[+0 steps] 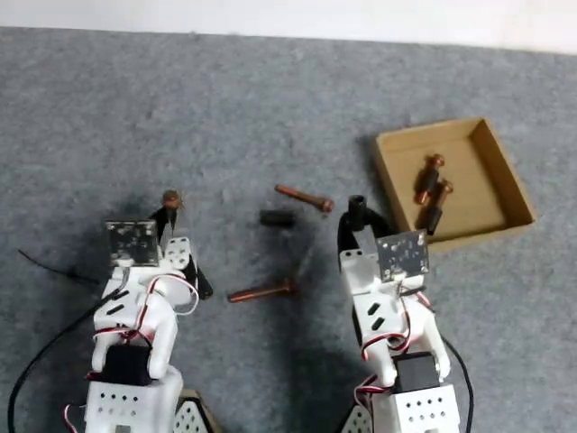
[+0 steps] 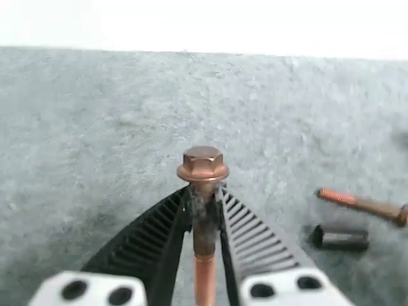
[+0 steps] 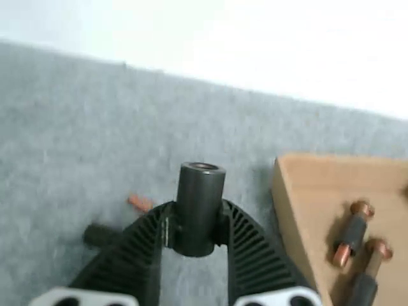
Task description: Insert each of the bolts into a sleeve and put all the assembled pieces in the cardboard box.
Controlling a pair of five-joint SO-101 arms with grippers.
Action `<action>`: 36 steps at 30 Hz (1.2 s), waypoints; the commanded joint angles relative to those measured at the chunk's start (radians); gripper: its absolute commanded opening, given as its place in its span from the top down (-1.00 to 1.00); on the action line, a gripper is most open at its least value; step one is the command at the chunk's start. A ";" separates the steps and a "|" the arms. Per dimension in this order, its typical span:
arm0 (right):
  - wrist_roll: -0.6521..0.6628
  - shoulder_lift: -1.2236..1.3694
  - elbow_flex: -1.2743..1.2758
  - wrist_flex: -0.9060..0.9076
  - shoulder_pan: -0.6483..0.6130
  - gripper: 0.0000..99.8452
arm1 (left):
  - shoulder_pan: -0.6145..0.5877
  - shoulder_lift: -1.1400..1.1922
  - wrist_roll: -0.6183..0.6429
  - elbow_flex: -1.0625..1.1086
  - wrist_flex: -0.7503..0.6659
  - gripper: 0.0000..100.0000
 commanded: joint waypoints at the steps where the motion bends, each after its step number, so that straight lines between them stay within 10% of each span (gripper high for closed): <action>1: 0.003 -0.022 0.119 -0.096 0.005 0.98 | -0.004 -0.010 0.190 -0.031 -0.101 0.98; 7: 0.002 -0.022 0.128 -0.094 -0.067 0.98 | -0.010 -0.010 0.597 -0.016 -0.143 0.99; 17: 0.006 -0.013 0.130 -0.002 -0.329 0.98 | 0.097 -0.010 0.583 -0.047 -0.153 0.99; 26: 0.259 -0.013 0.130 0.041 -0.351 0.99 | 0.189 -0.010 0.891 -0.022 -0.160 0.99; 36: 0.315 -0.013 0.130 0.107 -0.420 0.99 | 0.183 -0.010 0.910 -0.058 -0.152 0.99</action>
